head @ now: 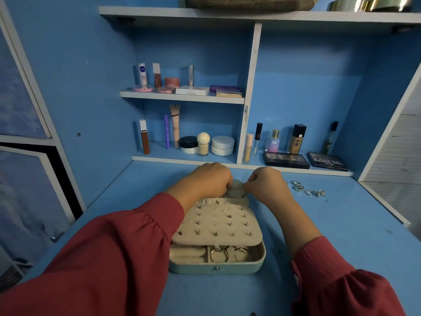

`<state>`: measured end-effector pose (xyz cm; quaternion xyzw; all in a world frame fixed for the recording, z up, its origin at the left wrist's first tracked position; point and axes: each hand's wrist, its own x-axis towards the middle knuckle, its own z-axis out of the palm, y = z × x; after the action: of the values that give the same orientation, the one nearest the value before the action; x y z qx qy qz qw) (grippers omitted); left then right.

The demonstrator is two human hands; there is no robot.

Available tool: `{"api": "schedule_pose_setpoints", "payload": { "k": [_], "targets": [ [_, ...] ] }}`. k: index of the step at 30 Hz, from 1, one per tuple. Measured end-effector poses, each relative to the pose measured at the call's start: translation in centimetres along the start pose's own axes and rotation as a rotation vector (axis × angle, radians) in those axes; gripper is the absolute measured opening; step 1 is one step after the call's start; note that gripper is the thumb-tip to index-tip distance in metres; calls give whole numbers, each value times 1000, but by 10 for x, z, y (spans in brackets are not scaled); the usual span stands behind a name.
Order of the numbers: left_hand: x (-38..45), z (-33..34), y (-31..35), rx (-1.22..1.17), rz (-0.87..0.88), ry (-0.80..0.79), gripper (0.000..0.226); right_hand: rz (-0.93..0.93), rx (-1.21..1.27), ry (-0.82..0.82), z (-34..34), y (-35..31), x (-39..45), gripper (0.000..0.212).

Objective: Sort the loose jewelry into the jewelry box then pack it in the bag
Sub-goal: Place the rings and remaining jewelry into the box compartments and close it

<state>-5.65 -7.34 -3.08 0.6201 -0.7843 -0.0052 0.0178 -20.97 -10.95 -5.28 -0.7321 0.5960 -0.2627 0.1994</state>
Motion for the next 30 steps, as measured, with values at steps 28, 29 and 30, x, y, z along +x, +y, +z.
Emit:
{"api": "schedule_pose_setpoints", "payload": {
  "k": [28, 29, 30],
  "targets": [
    [-20, 18, -14, -422, -35, -6, 18, -344, -72, -425, -14, -4, -8, 19],
    [-20, 18, -13, -411, -27, -6, 18, -337, -62, -436, -13, -6, -9, 22],
    [-19, 18, -12, -402, -18, -7, 17, -324, -47, -446, -11, -6, -9, 25]
  ]
}}
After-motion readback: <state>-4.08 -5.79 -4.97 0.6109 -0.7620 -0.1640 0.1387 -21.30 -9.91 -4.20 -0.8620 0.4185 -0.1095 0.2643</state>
